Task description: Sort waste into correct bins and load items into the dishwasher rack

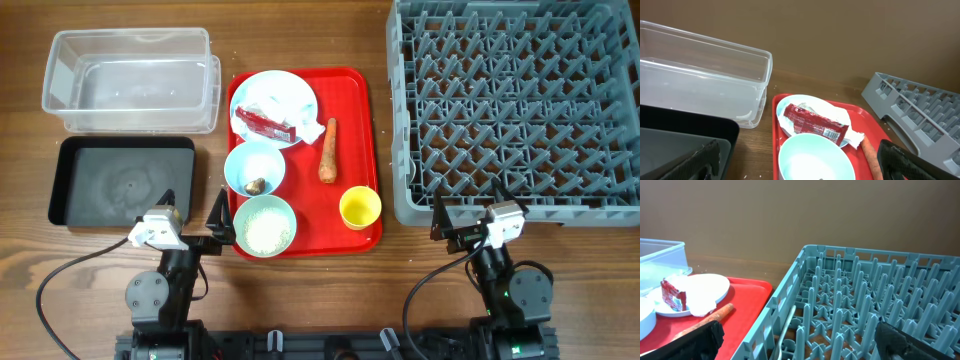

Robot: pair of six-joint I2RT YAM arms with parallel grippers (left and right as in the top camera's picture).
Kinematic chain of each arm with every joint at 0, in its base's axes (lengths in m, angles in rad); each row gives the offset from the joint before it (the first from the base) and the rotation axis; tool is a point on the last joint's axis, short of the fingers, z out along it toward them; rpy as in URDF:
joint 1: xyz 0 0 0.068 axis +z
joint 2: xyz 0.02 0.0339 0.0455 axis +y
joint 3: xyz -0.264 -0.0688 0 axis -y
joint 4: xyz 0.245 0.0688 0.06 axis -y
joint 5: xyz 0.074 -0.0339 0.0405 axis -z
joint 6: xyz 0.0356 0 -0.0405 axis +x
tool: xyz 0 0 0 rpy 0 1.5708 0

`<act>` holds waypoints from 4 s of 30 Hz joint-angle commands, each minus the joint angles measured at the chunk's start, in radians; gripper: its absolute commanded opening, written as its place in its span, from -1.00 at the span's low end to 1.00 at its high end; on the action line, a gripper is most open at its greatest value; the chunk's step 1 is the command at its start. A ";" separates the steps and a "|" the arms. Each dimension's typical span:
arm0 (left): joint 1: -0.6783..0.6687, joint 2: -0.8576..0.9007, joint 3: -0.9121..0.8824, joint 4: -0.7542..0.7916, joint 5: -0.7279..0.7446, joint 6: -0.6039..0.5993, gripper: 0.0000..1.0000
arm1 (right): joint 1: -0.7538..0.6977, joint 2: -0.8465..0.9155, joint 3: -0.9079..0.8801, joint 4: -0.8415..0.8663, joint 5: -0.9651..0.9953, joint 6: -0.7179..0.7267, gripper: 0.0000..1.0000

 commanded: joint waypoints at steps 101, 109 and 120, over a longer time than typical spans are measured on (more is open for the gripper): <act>-0.235 1.810 1.869 -0.969 -0.181 -0.504 -0.92 | -0.005 1.157 1.214 -0.776 -0.251 0.053 1.00; 0.090 1.899 1.866 -0.929 -0.330 -0.466 -0.92 | -0.005 1.173 1.214 -0.772 -0.251 0.067 0.99; 0.156 2.168 1.867 -0.705 -0.257 -0.462 0.99 | -0.005 1.236 1.214 -0.772 -0.251 0.079 0.99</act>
